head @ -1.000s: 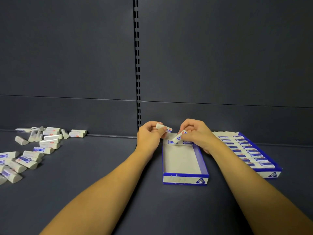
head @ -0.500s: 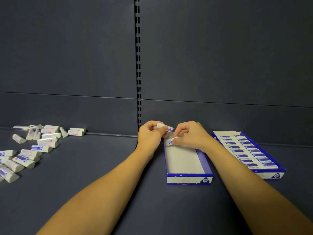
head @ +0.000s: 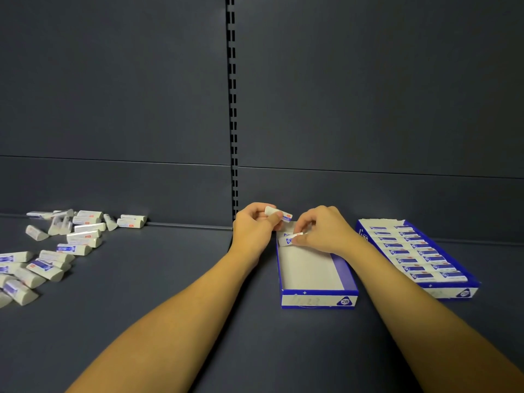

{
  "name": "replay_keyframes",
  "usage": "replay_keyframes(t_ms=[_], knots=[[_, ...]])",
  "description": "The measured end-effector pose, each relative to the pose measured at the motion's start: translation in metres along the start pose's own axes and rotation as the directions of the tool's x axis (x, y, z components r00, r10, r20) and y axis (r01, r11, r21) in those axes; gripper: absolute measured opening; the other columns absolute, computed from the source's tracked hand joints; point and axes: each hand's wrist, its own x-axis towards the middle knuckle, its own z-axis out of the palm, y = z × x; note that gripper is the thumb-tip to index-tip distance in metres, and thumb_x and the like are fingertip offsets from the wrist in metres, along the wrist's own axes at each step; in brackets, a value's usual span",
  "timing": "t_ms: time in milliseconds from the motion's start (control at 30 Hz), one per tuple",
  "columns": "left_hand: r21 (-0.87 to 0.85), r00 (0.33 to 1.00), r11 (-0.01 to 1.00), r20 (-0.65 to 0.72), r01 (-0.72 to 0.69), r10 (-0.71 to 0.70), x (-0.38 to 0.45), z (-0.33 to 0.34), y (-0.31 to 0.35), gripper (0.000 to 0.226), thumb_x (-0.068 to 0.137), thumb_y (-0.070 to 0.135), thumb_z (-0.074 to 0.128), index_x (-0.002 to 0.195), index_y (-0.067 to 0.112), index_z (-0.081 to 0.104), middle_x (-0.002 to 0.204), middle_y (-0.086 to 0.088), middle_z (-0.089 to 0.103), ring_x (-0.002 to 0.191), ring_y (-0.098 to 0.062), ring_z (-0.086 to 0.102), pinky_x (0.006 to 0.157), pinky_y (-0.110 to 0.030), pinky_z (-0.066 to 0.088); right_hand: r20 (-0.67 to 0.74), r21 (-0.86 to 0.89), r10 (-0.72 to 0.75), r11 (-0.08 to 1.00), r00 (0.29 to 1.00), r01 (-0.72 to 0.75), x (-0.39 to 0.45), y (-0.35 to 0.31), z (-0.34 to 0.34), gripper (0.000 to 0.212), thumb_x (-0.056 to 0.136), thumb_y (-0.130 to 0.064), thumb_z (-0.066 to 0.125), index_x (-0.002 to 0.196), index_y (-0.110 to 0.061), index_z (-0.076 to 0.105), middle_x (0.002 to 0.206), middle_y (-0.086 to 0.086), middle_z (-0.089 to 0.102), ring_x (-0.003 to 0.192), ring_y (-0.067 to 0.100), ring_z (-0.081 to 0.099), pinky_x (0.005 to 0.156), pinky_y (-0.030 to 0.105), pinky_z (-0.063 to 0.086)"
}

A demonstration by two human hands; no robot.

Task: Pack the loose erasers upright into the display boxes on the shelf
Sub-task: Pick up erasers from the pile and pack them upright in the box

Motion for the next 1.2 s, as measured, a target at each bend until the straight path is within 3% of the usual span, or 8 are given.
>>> replay_keyframes(t_ms=[200,533,1000,1100,1200], knots=[[-0.002,1.0,1.0,0.004,-0.002,0.002,0.0,-0.001,0.0,0.01,0.089,0.004,0.071,0.098,0.007,0.07,0.089,-0.012,0.076,0.077,-0.018,0.072,0.075,-0.028,0.059,-0.052,0.033,0.007,0.999,0.999,-0.005,-0.001,0.0,0.001,0.015,0.078,-0.031,0.085,0.089,-0.022,0.079,0.081,-0.016,0.061,0.075,0.007,0.059,0.063,0.013,0.04],[0.004,1.0,1.0,0.004,-0.002,0.002,0.0,-0.001,0.0,0.011,0.089,0.004,0.071,0.099,0.008,0.07,0.09,-0.012,0.075,0.078,-0.018,0.072,0.073,-0.026,0.059,-0.059,0.039,0.018,0.999,0.998,-0.016,-0.001,-0.002,0.0,0.012,0.08,-0.028,0.084,0.087,-0.021,0.079,0.079,-0.013,0.063,0.074,0.007,0.061,0.061,0.011,0.041],[-0.001,0.999,1.0,0.035,0.002,-0.002,-0.002,-0.002,0.002,0.013,0.09,0.004,0.071,0.102,0.007,0.069,0.091,-0.011,0.075,0.08,-0.019,0.074,0.075,-0.027,0.061,0.036,-0.108,-0.025,0.994,0.999,0.028,0.0,-0.004,0.005,0.018,0.081,-0.037,0.081,0.093,-0.023,0.081,0.075,-0.022,0.054,0.071,0.007,0.057,0.057,0.011,0.036],[-0.026,0.998,1.0,0.063,-0.003,0.005,-0.001,-0.004,0.004,0.014,0.09,0.001,0.07,0.103,0.002,0.068,0.088,-0.013,0.075,0.072,-0.018,0.072,0.073,-0.027,0.06,0.015,-0.036,-0.043,0.998,0.999,0.043,-0.002,-0.004,-0.001,0.02,0.079,-0.032,0.084,0.096,-0.023,0.078,0.086,-0.016,0.06,0.073,0.004,0.057,0.059,0.011,0.037],[-0.058,0.996,0.998,0.085,-0.011,0.016,0.002,-0.009,0.005,0.015,0.09,0.003,0.072,0.103,-0.002,0.069,0.087,-0.016,0.076,0.069,-0.02,0.068,0.074,-0.03,0.059,-0.086,0.141,-0.038,0.989,0.996,0.05,-0.003,0.001,-0.013,0.02,0.079,-0.02,0.084,0.096,-0.028,0.077,0.089,-0.013,0.066,0.065,0.006,0.055,0.059,0.01,0.04]])
